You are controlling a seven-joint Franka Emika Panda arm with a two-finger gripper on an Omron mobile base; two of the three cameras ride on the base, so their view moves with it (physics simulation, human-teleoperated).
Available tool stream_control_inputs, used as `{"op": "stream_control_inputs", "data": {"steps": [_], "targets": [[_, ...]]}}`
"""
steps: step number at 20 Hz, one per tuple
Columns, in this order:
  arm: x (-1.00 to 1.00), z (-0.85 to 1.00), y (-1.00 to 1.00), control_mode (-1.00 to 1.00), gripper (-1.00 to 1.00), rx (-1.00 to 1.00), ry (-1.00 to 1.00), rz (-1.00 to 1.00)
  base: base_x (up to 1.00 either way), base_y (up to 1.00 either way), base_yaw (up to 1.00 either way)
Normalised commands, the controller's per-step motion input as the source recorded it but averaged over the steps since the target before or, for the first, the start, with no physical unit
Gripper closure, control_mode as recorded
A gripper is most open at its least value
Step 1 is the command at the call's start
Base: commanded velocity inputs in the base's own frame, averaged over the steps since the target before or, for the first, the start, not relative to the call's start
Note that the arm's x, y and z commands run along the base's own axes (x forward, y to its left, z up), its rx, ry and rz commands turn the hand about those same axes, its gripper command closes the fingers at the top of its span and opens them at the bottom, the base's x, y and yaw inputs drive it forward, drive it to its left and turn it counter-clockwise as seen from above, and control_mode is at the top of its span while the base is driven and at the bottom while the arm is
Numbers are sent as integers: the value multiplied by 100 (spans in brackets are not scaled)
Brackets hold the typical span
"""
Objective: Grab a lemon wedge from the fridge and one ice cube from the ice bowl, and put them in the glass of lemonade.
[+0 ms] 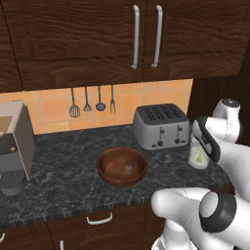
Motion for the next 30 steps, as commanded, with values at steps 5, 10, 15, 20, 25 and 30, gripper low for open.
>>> {"op": "stream_control_inputs", "data": {"steps": [5,10,15,20,25,30], "targets": [[9,0,0,-100,100,0,0,0,0,0,0],[36,0,0,-100,100,0,0,-1,0,0,0],[11,-18,0,-100,100,0,0,0,0,0,0],[1,-38,0,-100,100,0,0,0,0,0,0],[18,-3,0,-100,100,0,2,0,0,0,0],[2,0,-1,-100,100,0,2,0,0,0,0]]}}
